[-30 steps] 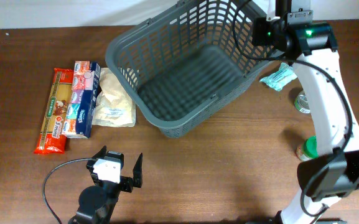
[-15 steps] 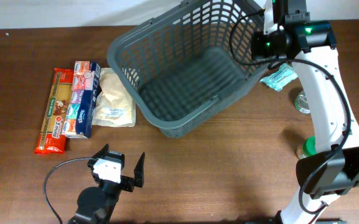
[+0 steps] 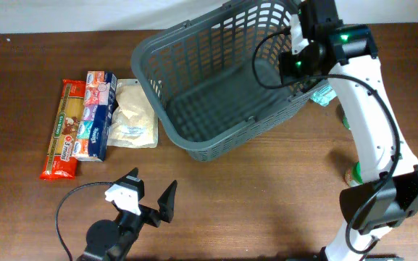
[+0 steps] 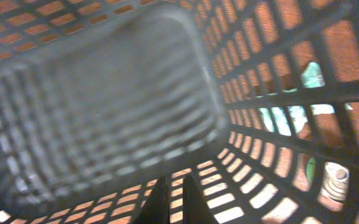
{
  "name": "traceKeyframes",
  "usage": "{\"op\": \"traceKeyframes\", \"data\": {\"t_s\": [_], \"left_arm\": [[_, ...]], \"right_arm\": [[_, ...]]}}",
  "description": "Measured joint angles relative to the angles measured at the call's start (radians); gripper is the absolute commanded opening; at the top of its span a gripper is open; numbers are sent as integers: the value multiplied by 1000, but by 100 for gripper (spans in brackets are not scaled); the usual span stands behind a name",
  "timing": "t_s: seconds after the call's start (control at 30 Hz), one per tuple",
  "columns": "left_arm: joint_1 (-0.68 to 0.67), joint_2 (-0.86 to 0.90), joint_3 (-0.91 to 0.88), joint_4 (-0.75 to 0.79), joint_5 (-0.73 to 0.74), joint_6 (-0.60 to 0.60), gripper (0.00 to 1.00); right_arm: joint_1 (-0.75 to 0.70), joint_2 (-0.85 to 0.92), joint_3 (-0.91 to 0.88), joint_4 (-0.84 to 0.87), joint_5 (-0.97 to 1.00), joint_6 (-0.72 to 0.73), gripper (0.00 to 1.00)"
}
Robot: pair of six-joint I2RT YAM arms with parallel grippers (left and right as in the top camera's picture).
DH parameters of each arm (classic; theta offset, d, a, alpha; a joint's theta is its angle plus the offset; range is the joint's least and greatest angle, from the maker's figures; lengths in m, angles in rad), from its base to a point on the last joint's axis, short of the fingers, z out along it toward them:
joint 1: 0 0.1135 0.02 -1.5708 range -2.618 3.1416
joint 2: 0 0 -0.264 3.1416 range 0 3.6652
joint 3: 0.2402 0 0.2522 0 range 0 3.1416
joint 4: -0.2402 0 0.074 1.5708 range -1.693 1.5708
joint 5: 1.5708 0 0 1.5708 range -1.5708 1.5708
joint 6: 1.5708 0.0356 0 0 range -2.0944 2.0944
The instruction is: Pack container
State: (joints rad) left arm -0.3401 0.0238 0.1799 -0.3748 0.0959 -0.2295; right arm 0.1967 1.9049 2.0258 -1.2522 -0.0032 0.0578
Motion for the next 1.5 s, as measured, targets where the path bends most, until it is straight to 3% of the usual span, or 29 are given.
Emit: {"op": "traceKeyframes", "data": {"t_s": [0.27, 0.57, 0.8, 1.13, 1.2, 1.27, 1.3, 1.33, 1.37, 1.5], "left_arm": [[0, 101, 229, -219, 136, -16, 99], [0, 300, 677, -547, 145, -22, 99], [0, 587, 985, -566, 122, -2, 99], [0, 899, 1040, -546, 118, 4, 99], [0, 942, 1040, -543, 137, 2, 89], [0, 974, 1040, -520, 172, -3, 66], [0, 982, 1040, -502, 192, -3, 52], [0, 985, 1040, -488, 208, -3, 25], [0, 982, 1040, -477, 223, -2, 5], [0, 922, 1040, -454, 253, 3, 2]], "right_arm": [[9, -6, 85, -40, -3, 22, 4], [9, -22, 233, -91, -3, 26, 4], [8, -32, 246, -107, -3, 26, 4], [8, -32, 246, -120, -3, 26, 4], [8, -32, 246, -122, -3, 26, 4], [8, -32, 246, -122, -3, 25, 4], [8, -32, 246, -126, -3, 24, 4], [8, -32, 246, -127, -3, 25, 4], [8, -32, 246, -128, -3, 24, 4], [8, -32, 246, -132, -3, 24, 4]]}}
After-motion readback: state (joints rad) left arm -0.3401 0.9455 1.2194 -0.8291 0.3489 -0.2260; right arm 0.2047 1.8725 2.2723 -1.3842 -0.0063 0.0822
